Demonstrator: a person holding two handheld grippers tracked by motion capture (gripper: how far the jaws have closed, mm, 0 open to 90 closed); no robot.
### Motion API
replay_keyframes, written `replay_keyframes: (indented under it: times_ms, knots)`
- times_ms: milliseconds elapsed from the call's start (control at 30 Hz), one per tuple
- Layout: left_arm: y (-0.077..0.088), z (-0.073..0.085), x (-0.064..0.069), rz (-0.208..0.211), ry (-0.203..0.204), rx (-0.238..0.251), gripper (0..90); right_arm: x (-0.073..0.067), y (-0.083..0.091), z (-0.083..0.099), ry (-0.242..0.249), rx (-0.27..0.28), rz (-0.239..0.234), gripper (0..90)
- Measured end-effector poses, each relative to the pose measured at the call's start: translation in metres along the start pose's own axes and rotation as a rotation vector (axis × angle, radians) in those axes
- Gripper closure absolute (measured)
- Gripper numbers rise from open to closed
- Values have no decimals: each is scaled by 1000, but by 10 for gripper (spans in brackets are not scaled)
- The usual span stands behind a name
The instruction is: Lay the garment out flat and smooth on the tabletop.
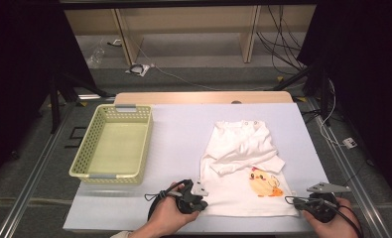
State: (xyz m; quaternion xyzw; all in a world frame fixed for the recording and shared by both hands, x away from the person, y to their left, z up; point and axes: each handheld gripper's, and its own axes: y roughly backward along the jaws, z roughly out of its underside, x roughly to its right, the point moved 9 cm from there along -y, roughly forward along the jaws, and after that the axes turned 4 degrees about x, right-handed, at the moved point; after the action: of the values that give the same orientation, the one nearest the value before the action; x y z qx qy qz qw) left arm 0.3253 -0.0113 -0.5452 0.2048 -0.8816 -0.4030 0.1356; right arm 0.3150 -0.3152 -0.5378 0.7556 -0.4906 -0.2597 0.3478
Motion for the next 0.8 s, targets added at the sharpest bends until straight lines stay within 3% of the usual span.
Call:
replay_keyframes:
  times_ms: [133, 600, 667, 700, 767, 800]
  knots:
    - [-6, -2, 6, -5, -27, -15, 899, 2, 4, 6, -8, 0, 16, 897]
    - [-8, -6, 20, 33, -39, -10, 898, 6, 14, 21, -16, -24, 23, 893]
    - [-8, -5, 20, 33, -37, -7, 898, 5, 17, 17, -18, -17, 7, 880]
    - [-8, -5, 20, 32, -41, -9, 897, 8, 19, 5, -21, 32, 7, 837]
    - [-8, -5, 21, 32, -43, -10, 897, 13, 20, -3, -10, 59, 34, 826]
    - [-8, -5, 21, 31, -46, -12, 897, 22, 20, -22, -22, 104, 53, 795]
